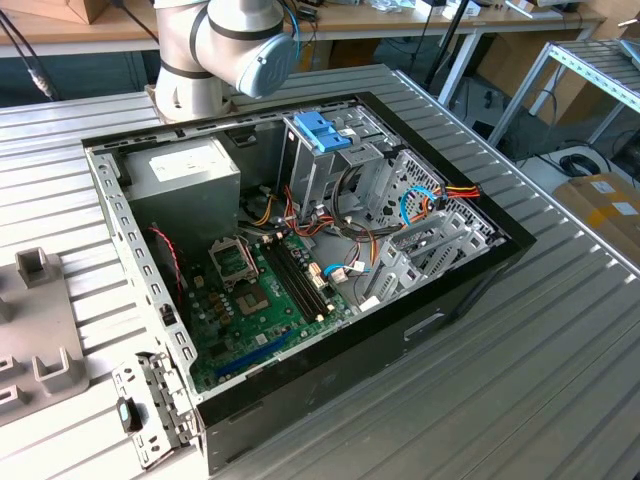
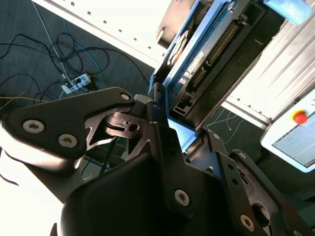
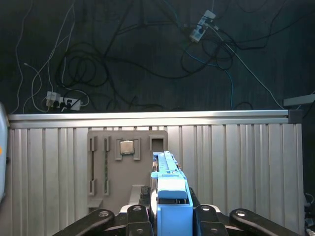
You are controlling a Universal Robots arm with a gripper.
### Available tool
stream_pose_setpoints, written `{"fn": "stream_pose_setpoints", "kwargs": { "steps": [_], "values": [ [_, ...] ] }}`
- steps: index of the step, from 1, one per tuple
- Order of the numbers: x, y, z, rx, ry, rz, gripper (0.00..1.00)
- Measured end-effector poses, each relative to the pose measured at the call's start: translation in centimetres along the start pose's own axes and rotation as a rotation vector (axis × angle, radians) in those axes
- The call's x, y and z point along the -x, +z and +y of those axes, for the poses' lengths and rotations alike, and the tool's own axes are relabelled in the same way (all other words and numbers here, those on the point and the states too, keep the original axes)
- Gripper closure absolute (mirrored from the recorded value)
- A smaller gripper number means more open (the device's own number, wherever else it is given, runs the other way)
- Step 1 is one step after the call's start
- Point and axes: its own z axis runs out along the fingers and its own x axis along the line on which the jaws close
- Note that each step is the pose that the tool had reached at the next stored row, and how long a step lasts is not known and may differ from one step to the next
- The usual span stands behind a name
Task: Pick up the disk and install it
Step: 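Pick up the disk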
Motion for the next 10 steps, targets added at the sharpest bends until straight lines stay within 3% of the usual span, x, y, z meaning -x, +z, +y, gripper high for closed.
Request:
{"fn": "stream_pose_setpoints", "kwargs": {
  "steps": [10],
  "values": [
    [0.01, -0.45, 0.02, 0.0, 0.0, 0.0, 0.63]
  ]
}}
